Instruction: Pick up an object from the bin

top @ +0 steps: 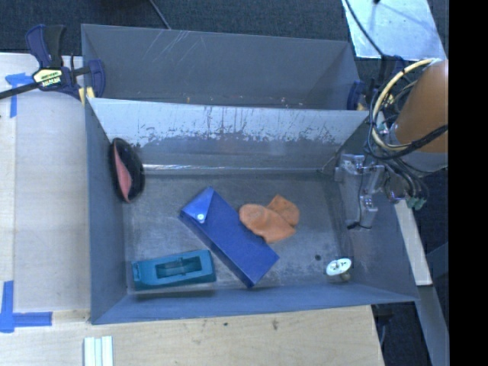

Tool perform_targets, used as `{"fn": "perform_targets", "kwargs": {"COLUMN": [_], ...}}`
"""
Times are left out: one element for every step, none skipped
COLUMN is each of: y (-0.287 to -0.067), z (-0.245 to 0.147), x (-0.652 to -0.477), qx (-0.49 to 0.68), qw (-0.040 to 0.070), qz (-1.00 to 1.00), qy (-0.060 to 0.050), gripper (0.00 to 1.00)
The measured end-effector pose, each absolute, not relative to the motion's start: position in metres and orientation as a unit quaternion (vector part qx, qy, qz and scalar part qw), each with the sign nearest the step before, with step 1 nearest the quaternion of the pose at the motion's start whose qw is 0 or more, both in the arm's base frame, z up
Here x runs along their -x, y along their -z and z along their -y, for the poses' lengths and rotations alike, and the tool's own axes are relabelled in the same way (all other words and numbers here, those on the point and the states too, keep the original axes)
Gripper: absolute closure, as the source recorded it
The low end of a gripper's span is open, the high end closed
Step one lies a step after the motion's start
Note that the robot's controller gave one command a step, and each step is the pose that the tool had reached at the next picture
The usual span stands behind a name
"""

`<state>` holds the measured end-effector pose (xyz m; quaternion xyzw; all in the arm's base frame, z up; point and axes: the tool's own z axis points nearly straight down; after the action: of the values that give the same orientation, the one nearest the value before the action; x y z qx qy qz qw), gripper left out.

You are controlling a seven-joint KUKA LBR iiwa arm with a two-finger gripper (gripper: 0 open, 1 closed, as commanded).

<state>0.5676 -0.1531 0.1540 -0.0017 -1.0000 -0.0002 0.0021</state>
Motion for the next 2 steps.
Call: {"fn": "perform_targets", "kwargs": {"y": [-0.159, -0.157], "z": [0.153, 0.108], "x": [-0.57, -0.567], "qx": [0.0, -0.072], "qw": [-0.002, -0.001], "qz": [1.0, 0.997], "qy": [-0.001, 0.0], "gripper": [0.0, 0.0]}}
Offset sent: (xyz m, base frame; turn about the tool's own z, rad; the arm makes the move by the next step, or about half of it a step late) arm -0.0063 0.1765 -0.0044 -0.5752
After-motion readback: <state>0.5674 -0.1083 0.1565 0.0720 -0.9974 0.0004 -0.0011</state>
